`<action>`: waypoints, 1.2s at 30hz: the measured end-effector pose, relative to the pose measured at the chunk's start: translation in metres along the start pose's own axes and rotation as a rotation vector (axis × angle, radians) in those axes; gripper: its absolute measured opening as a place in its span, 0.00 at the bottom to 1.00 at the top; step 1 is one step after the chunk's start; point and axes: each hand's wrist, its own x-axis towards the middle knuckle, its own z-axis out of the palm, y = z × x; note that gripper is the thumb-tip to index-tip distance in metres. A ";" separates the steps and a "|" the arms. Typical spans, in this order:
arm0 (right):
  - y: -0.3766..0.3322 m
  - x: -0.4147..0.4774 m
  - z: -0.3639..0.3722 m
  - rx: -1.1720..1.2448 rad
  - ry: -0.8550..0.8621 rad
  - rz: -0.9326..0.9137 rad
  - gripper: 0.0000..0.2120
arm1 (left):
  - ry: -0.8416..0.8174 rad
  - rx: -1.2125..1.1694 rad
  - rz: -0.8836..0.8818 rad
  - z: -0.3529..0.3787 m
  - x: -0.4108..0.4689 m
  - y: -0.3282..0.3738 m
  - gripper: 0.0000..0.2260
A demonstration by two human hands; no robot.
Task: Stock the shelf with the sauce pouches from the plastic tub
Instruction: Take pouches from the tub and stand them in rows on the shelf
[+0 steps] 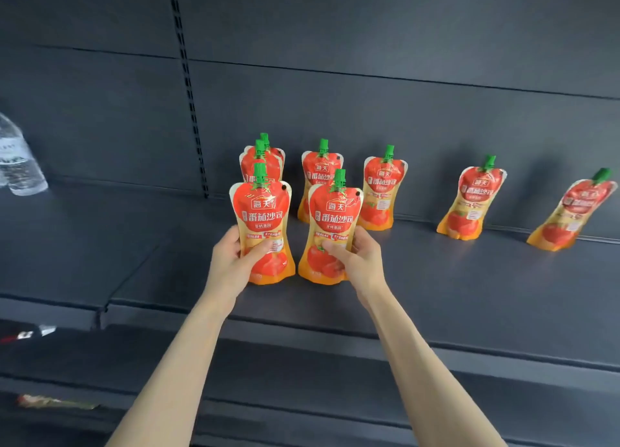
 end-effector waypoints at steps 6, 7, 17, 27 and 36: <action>0.012 0.042 0.027 -0.024 0.034 -0.009 0.11 | -0.037 0.015 -0.004 -0.019 0.054 -0.010 0.14; 0.013 0.048 0.030 -0.038 0.045 -0.021 0.11 | -0.050 0.018 -0.004 -0.021 0.063 -0.011 0.14; 0.026 0.078 0.048 -0.121 0.084 -0.012 0.17 | -0.236 0.062 -0.012 -0.038 0.108 -0.031 0.18; 0.038 0.087 0.042 -0.254 0.099 -0.033 0.21 | -0.235 0.204 0.060 -0.045 0.114 -0.049 0.18; 0.050 0.092 0.039 -0.356 0.098 0.012 0.22 | -0.197 0.207 0.085 -0.046 0.114 -0.052 0.16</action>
